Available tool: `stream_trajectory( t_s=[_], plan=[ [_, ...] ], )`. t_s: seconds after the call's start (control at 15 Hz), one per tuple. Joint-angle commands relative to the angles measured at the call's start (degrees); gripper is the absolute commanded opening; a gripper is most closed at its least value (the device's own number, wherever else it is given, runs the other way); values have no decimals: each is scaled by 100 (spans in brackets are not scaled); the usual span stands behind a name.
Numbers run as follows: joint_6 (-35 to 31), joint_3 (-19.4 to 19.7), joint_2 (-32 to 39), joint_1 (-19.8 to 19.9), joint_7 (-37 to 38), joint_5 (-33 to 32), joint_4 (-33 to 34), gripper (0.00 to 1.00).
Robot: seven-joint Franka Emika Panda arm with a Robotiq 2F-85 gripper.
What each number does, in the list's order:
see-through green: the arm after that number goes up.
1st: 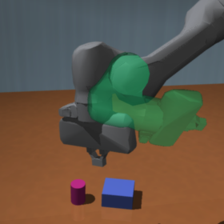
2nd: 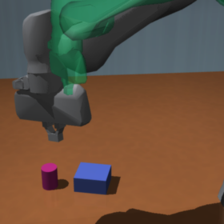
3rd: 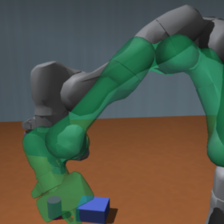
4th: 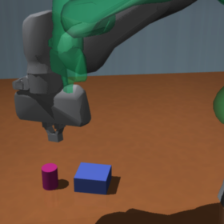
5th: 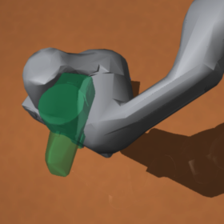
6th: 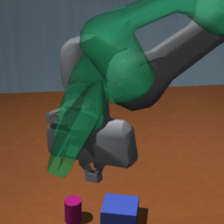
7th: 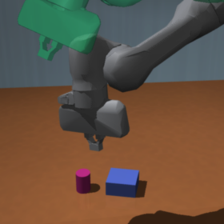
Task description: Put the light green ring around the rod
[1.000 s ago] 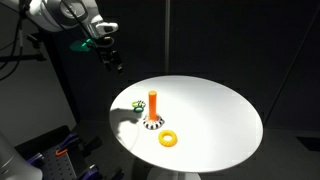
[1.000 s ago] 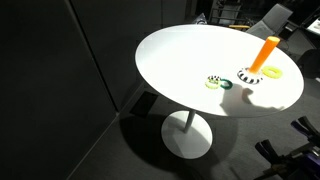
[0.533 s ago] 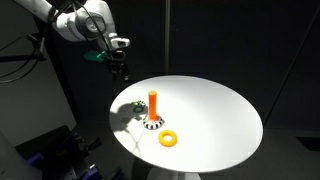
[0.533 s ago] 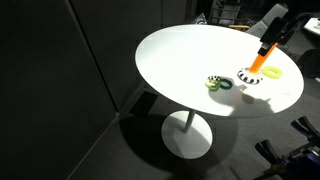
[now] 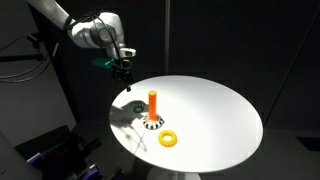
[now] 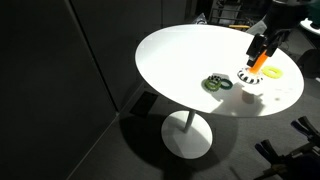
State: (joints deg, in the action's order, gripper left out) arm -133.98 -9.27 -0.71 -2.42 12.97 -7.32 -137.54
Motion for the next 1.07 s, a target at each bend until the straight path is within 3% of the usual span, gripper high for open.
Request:
stream_trajectory(
  t_s=[0.0,0.33,1.0],
  plan=[
    [28,128,3,-127,-7,3,20,100],
    [-157,190,226,-140,-46,120,157,100],
    [-1049,352,1421,-145,-404,243,749,100]
  ],
)
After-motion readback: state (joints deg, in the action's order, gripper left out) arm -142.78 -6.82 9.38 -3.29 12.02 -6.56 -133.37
